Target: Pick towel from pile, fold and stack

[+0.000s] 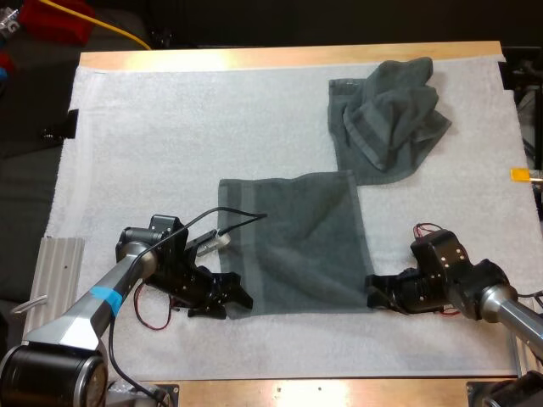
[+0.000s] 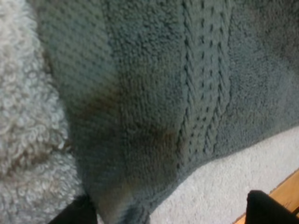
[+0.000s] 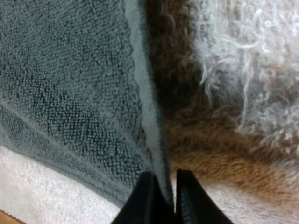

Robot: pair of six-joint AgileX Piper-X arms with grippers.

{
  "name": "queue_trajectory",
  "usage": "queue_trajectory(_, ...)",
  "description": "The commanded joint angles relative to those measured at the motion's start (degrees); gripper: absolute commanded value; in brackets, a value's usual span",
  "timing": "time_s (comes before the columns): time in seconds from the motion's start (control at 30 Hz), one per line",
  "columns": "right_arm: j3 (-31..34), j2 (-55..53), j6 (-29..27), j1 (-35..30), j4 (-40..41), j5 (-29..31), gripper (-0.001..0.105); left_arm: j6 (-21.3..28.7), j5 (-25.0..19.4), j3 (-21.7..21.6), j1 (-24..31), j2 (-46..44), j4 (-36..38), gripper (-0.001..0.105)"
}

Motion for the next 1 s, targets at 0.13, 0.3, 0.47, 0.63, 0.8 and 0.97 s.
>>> queue_trajectory(0.13, 0.08, -0.46, -0.66, 0.04, 0.49, -0.01, 0.001, -0.83, -1.32, 0.15, 0.04, 0.53, -0.77, 0.065)
queue_trajectory(0.3, 0.08, -0.46, -0.66, 0.04, 0.49, -0.01, 0.001, -1.94, 5.09, 0.15, 0.04, 0.53, -3.11, 0.064)
queue_trajectory(0.47, 0.08, -0.46, -0.66, 0.04, 0.49, -0.27, 0.001, -2.81, 5.57, 0.15, 0.04, 0.53, -4.16, 0.064)
queue_trajectory(0.63, 0.08, -0.46, -0.66, 0.04, 0.49, -0.26, 0.001, -2.86, 5.49, 0.32, -1.09, 0.63, -4.36, 0.058)
queue_trajectory(0.8, 0.08, -0.46, -0.66, 0.04, 0.49, -0.26, 0.001, -3.08, 4.13, 0.31, -4.91, 2.99, -5.30, 0.048)
queue_trajectory(0.97, 0.08, -0.46, -0.66, 0.04, 0.49, -0.74, 0.001, -3.74, 3.29, 0.10, -5.77, 4.57, -5.04, 0.047)
